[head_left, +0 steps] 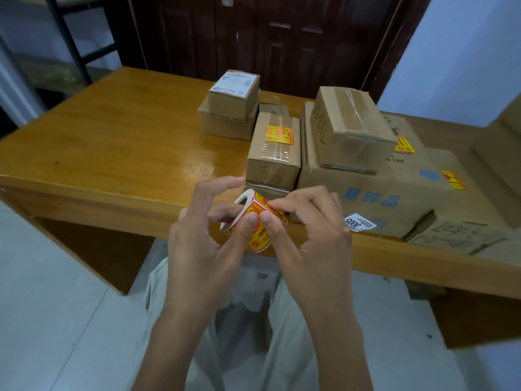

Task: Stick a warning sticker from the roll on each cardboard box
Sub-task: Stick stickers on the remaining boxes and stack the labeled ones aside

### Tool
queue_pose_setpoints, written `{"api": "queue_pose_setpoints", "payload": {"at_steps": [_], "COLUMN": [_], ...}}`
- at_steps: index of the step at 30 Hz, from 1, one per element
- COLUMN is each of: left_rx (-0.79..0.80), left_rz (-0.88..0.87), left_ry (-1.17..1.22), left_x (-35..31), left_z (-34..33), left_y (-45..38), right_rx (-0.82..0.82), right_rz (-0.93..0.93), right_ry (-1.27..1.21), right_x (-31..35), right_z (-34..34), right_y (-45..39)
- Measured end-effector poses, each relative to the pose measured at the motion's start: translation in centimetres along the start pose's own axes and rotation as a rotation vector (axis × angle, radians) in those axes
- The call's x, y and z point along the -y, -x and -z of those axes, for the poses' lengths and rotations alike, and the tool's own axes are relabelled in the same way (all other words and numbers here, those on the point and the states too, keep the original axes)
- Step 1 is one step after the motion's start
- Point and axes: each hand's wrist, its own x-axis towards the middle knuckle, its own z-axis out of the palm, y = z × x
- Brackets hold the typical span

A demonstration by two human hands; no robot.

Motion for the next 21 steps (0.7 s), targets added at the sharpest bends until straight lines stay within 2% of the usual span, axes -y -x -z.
{"api": "queue_pose_setpoints", "payload": {"at_steps": [7,14,21], "left_rx": [0.026,0.109,0.138], "left_rz": [-0.022,-0.026,-0.049], "left_ry": [-0.083,-0.184,-0.155], "left_x": [0.5,1.2,1.0], "left_z": [0.1,0.0,0.1], "left_y": [0.0,-0.2,-0.4], "right_rx": [0.089,0.111,0.155], "right_rz": [-0.064,-0.111,-0.048], "right_ry": [-0.127,-0.104,-0.101], "right_x": [-0.7,-1.5,-1.4], "right_z": [0.5,1.0,1.8], "right_y": [-0.1,-0.3,-0.5]}}
